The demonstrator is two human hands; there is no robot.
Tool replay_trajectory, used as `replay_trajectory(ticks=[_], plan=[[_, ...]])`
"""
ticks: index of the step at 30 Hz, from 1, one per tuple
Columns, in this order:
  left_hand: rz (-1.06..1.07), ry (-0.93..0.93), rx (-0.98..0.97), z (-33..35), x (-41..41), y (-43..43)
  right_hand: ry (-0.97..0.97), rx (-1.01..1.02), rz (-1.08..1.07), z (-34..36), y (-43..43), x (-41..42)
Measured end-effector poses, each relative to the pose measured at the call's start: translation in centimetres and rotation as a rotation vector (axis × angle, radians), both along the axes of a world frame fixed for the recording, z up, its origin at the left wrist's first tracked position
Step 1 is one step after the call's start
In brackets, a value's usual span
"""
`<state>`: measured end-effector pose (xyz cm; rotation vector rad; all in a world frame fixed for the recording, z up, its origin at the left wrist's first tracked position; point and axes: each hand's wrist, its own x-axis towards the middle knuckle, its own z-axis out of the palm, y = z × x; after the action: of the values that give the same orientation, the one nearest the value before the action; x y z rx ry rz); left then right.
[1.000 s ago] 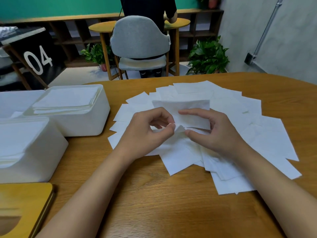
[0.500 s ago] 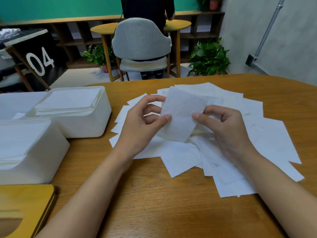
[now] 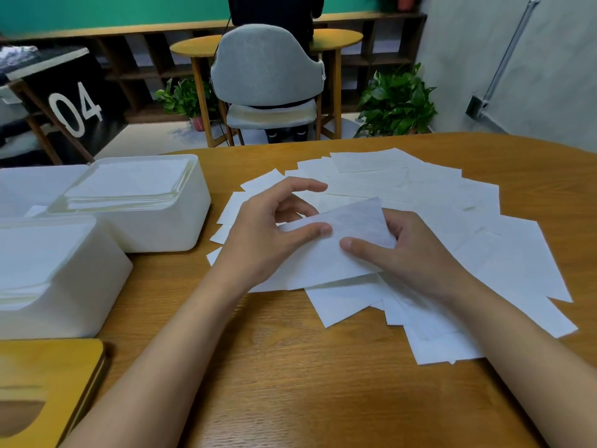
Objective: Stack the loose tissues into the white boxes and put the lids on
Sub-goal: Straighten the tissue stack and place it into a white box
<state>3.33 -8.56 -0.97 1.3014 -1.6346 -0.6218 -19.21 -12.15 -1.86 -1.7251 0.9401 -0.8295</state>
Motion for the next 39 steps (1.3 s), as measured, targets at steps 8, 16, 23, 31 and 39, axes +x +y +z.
replay_trajectory(ticks=[8,16,23,31,39], plan=[[0.030,0.028,0.006,-1.0,-0.1,-0.5,0.011,-0.155,0.026,-0.2,-0.2,0.0],[0.077,0.039,0.066,-1.4,-0.6,-0.5,-0.093,-0.194,0.039,0.1,-0.7,-0.8],[-0.100,-0.294,-0.098,-1.4,-2.2,0.6,0.000,-0.147,-0.240,-1.2,-2.4,-1.4],[-0.301,-0.472,0.119,-1.8,-2.6,1.1,-0.002,-0.141,-0.252,-1.4,-2.3,-1.2],[-0.191,-0.160,0.089,-0.3,-2.0,1.3,-0.011,-0.209,-0.187,-0.7,-1.7,-0.9]])
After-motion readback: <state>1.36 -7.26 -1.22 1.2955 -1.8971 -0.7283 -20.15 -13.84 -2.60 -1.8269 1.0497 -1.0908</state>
